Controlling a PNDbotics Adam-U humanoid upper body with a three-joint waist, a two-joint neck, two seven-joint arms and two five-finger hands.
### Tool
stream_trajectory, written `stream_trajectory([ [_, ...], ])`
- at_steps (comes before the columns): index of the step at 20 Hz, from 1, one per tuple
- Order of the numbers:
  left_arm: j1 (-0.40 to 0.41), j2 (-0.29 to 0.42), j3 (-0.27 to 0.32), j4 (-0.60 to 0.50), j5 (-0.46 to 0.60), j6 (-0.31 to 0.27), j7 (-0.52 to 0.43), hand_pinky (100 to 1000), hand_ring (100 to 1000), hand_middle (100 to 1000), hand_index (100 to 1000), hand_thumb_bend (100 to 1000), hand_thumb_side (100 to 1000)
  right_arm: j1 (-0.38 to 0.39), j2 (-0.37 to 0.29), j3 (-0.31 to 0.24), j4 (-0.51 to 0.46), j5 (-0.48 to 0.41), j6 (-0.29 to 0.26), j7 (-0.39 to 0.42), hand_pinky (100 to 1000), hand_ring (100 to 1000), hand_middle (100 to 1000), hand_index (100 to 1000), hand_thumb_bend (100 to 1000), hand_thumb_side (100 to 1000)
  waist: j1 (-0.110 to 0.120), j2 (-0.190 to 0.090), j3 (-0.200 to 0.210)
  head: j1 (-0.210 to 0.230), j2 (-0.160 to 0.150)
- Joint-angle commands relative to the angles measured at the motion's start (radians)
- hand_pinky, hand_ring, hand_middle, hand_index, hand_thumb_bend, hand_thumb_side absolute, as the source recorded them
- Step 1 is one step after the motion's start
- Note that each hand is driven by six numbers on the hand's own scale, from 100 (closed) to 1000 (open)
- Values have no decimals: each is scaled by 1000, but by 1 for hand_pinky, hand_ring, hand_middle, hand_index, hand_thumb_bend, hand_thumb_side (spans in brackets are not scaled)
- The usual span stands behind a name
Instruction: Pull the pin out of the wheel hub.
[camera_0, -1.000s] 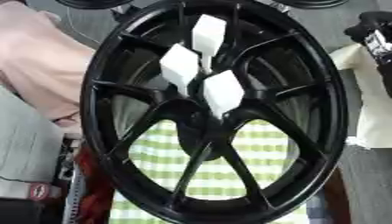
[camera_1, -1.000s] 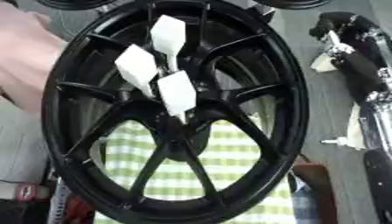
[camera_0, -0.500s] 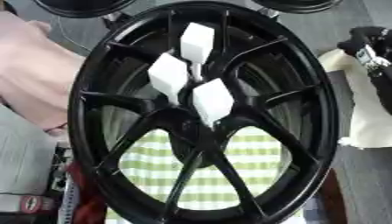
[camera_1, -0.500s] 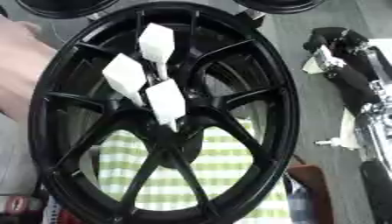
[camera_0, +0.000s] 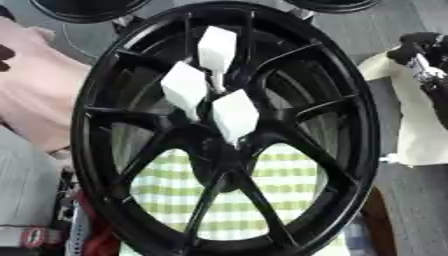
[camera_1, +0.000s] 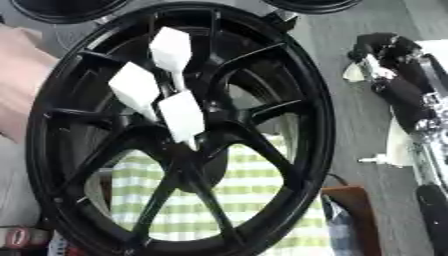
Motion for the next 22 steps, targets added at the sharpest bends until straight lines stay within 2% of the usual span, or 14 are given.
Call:
stream_trajectory([
  [1, -35, 116, -37, -15, -51, -15, -49, 822, 742, 759, 845, 100, 757, -4, -36, -4, -11, 1, -6, -1, 908, 742, 574, 697, 208, 333, -2, -27, -2, 13, 6],
  [5, -87, 214, -90, -15, -66, -54, -112, 824, 743, 759, 848, 100, 791, -8, -38, 1, -11, -3, -7, 1, 908, 742, 574, 696, 209, 334, -5, -31, -13, 26, 7],
  [8, -178, 247, -80, -15, 55, -45, -338, 821, 741, 757, 848, 100, 813, -12, -35, 6, -9, -9, -6, 6, 908, 742, 574, 696, 209, 333, -8, -36, -22, 31, 7],
  [10, -245, 239, -85, -15, 122, -15, -443, 822, 740, 756, 848, 100, 821, -13, -35, 9, -8, -11, -5, 10, 908, 741, 574, 696, 210, 333, -7, -39, -25, 35, 8],
  [12, -305, 226, -98, -15, 165, 19, -500, 822, 739, 754, 847, 100, 813, -13, -36, 11, -6, -12, -4, 13, 908, 741, 574, 696, 210, 333, -6, -41, -27, 39, 10],
  [19, -476, 171, -135, -15, 225, 93, -564, 824, 733, 748, 848, 100, 803, -8, -40, 15, -2, -10, -2, 19, 908, 740, 574, 695, 210, 335, 2, -46, -27, 59, 14],
  [22, -543, 133, -165, -15, 266, 150, -597, 829, 725, 743, 854, 100, 824, -7, -41, 16, 0, -11, -1, 20, 908, 740, 574, 695, 211, 336, 6, -50, -28, 63, 14],
])
